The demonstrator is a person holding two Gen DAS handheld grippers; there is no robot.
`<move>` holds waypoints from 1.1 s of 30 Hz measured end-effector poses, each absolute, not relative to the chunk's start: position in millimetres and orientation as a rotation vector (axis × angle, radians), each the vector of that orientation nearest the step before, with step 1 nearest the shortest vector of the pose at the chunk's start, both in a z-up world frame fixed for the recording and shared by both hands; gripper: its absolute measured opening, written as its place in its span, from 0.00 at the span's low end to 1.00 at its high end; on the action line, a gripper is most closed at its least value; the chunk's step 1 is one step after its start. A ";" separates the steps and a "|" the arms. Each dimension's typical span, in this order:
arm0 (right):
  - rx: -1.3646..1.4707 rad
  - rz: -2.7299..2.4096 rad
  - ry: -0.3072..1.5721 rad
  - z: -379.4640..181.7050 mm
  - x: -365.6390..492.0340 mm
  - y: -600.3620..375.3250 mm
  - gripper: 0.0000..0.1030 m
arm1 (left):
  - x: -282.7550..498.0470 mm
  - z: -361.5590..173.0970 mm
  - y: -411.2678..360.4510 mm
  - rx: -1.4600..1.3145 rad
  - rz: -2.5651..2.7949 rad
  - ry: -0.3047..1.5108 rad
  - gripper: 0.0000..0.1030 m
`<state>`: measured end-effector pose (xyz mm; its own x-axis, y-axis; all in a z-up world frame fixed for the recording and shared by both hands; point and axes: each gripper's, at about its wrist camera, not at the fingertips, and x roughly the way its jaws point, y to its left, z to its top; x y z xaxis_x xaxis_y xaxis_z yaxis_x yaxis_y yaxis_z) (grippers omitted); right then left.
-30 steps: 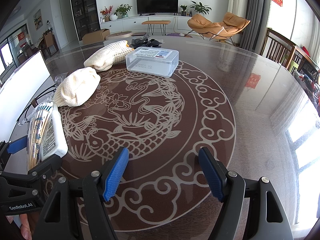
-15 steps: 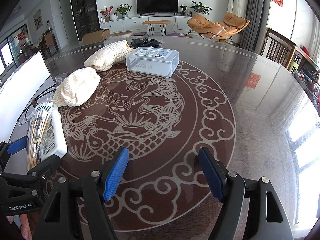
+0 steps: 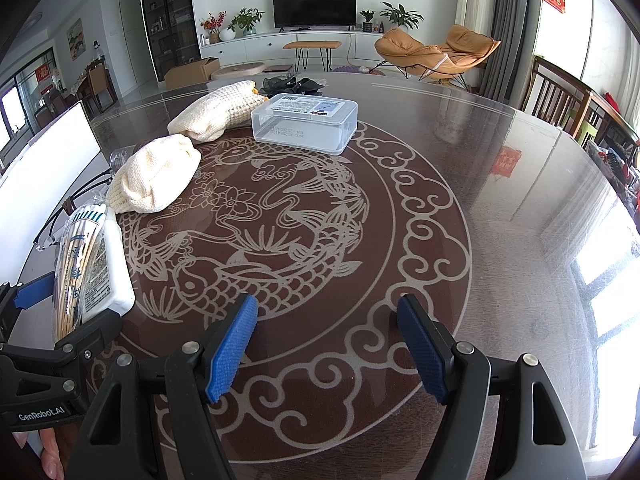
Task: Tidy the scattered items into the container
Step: 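Hold the cotton swab pack in the left tool and lift it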
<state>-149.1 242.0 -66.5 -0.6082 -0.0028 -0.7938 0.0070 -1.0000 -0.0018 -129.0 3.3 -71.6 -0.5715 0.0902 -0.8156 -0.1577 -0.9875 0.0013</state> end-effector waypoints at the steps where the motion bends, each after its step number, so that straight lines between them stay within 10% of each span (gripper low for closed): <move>1: 1.388 -2.812 0.007 -66.5 -148.9 242.0 0.72 | -129.1 -71.6 3.3 -1.377 2.665 0.111 1.00; 33: 1.388 -2.812 0.007 -66.4 -148.6 241.9 0.72 | -100.8 -65.7 -14.7 -1.290 2.541 0.055 1.00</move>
<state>-148.6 241.9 -66.4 -0.6083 -0.0028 -0.7937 0.0071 -1.0000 -0.0018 -100.8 -14.7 -65.7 -0.5569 0.2390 -0.7955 -0.2729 -0.9572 -0.0965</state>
